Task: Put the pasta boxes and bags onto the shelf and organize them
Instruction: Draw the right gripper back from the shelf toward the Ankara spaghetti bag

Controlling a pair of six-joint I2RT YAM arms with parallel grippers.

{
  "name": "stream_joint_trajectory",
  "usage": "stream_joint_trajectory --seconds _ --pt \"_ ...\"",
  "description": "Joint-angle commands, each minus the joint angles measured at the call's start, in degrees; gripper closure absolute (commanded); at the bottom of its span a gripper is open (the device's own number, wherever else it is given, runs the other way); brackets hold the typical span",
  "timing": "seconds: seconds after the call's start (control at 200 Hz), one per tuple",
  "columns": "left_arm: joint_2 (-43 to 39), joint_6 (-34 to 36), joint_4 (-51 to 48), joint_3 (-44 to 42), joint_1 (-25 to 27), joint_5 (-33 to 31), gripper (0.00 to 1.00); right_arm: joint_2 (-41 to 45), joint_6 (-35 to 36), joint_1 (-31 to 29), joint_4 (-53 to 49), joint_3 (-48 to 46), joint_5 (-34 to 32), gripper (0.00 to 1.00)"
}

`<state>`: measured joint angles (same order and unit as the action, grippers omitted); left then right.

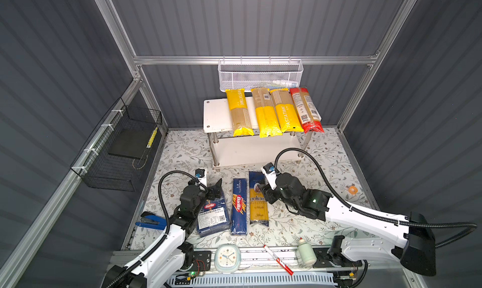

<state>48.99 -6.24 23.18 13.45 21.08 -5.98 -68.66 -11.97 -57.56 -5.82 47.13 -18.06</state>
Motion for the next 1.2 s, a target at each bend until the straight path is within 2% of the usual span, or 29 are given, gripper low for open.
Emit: stream_joint_trajectory --seconds 0.0,0.155,0.27,0.485,0.795,0.95,1.196 --pt "0.33 -0.02 0.91 1.14 0.02 0.88 0.01 0.29 -3.72 -0.35 6.85 -2.21 -3.74 0.37" --pt "0.58 0.15 0.90 1.31 0.02 1.26 0.01 -1.35 -7.21 -0.72 7.31 -4.66 -6.20 0.34" --pt "0.41 0.99 1.26 1.14 0.01 3.59 0.01 0.30 -6.87 -2.61 10.89 -8.50 -9.89 0.30" --pt "-0.55 0.35 1.23 0.62 0.01 1.85 0.01 1.58 -9.17 -2.73 11.35 -12.50 -9.39 0.25" --pt "-0.30 0.26 1.23 0.80 0.09 1.54 0.01 -5.18 -14.42 -2.72 5.47 -7.42 -4.57 0.11" --pt "-0.10 0.24 1.10 0.92 0.01 1.60 0.01 -7.20 -15.92 -2.65 6.64 -7.26 -3.93 0.01" --pt "0.41 0.22 0.99 1.25 0.06 1.44 0.01 -15.94 -17.33 -2.21 1.12 -1.15 -5.01 0.01"
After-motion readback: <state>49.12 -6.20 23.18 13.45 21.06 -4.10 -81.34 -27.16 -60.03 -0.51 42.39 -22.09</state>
